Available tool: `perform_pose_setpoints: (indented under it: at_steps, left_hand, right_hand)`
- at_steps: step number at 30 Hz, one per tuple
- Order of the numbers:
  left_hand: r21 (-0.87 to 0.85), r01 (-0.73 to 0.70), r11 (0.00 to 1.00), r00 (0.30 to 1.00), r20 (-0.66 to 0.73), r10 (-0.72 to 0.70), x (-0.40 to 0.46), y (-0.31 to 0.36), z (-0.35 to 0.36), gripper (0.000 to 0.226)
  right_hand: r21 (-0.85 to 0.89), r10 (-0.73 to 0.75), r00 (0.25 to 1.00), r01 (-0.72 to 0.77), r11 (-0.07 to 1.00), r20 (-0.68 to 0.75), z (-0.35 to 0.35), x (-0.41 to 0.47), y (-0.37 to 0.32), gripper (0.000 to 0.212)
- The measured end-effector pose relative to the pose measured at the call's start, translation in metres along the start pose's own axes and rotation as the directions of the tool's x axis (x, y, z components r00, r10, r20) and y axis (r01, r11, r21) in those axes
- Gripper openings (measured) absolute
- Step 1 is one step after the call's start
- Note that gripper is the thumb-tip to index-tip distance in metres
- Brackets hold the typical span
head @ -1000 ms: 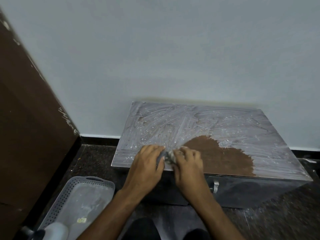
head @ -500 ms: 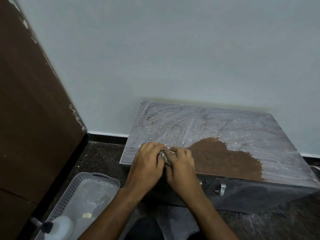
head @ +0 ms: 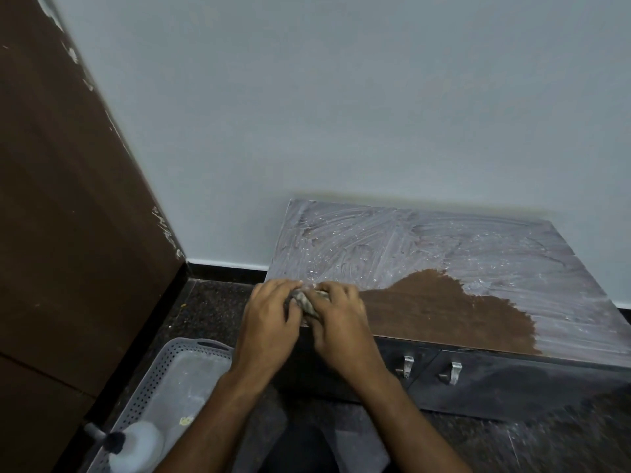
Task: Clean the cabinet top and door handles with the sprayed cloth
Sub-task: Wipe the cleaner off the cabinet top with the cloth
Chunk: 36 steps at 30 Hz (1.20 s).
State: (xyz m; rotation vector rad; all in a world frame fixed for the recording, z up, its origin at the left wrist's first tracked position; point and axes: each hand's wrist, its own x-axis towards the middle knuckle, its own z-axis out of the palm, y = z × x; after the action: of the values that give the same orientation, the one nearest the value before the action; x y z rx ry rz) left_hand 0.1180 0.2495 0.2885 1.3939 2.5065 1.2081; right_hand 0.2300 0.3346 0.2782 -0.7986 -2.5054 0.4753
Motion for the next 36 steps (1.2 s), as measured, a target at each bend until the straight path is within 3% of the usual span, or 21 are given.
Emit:
perform_pose_setpoints:
  at_steps: [6, 13, 19, 25, 30, 36]
  left_hand:
    - [0.019, 0.050, 0.999, 0.998, -0.037, -0.049, -0.009, -0.013, -0.021, 0.034]
    - [-0.028, 0.065, 0.998, 0.997, -0.028, -0.065, -0.012, -0.004, -0.035, 0.036]
    - [-0.025, 0.103, 0.994, 0.993, -0.055, -0.104, -0.038, -0.007, -0.061, 0.037]
    - [0.052, 0.243, 0.969, 0.969, 0.030, -0.244, -0.029, 0.003, -0.050, 0.039]
    - [0.033, 0.409, 0.912, 0.906, 0.103, -0.410, -0.002, 0.009, -0.045, 0.033]
    - [-0.042, 0.450, 0.892, 0.892, 0.069, -0.447, 0.004, -0.003, -0.036, 0.031]
  right_hand:
    - [-0.050, 0.230, 0.964, -0.239, 0.970, -0.135, -0.008, -0.007, 0.014, 0.041]
    - [-0.019, -0.021, 0.999, 0.022, 1.000, 0.047, 0.009, 0.011, -0.035, 0.041]
    - [-0.063, 0.192, 0.981, -0.194, 0.979, -0.036, -0.012, 0.006, 0.012, 0.036]
    - [-0.032, 0.038, 0.997, -0.036, 0.999, 0.071, -0.001, 0.024, -0.020, 0.029]
    - [-0.038, 0.017, 0.997, -0.014, 0.999, 0.071, 0.005, 0.023, -0.012, 0.035]
    - [-0.016, -0.002, 0.998, 0.003, 1.000, 0.067, 0.008, 0.033, -0.007, 0.033]
